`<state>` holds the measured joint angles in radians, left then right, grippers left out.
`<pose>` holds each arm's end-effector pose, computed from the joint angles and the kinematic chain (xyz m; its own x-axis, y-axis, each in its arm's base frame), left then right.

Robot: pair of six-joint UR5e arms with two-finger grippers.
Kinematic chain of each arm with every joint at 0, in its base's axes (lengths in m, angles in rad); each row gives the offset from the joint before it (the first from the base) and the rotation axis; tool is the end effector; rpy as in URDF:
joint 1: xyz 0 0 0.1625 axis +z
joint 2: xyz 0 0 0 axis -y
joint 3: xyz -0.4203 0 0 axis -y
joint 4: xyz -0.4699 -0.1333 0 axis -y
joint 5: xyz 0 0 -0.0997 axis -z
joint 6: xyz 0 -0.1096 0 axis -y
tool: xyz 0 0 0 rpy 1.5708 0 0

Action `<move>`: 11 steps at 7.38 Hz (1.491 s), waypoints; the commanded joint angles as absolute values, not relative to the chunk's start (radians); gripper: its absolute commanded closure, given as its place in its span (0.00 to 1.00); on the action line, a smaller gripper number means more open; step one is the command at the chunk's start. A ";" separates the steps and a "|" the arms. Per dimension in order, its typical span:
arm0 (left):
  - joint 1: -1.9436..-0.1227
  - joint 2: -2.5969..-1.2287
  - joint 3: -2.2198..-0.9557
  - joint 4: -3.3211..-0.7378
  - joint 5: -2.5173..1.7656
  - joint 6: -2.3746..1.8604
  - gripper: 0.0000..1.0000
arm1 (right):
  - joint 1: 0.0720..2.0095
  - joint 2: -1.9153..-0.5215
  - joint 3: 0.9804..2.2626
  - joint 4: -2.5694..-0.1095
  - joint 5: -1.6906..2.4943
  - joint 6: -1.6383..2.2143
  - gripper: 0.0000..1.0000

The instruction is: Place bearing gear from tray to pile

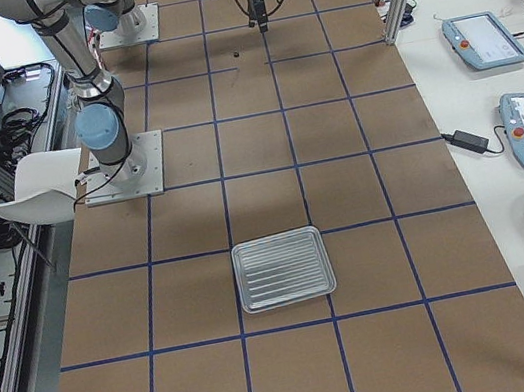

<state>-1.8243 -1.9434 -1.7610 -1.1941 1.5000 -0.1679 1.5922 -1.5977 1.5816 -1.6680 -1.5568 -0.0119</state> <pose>-0.2941 -0.5727 0.1774 -0.9965 0.0752 0.0376 0.0811 0.9776 0.1940 0.1470 -0.5670 0.4926 -0.9993 -0.0348 -0.0126 -0.0332 0.9930 -0.1132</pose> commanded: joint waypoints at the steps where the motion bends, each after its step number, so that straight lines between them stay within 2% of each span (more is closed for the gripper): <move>1: -1.841 -1.966 -1.851 -1.091 1.456 -0.202 0.02 | 1.585 -1.598 1.577 -1.663 -1.565 -0.015 0.00; 2: -1.847 -1.968 -1.874 -1.063 1.456 -0.215 0.06 | 1.583 -1.598 1.578 -1.663 -1.566 -0.015 0.00; 3: -1.848 -1.970 -1.882 -1.063 1.457 -0.215 0.21 | 1.583 -1.598 1.582 -1.663 -1.566 -0.020 0.00; 11: -1.850 -2.002 -1.882 -1.066 1.453 -0.216 0.29 | 1.585 -1.605 1.594 -1.628 -1.568 -0.020 0.00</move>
<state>-1.8499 -1.9945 -1.8826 -1.0666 1.4527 -0.2162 1.5844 -1.6042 1.5930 -1.6341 -1.5672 -0.0195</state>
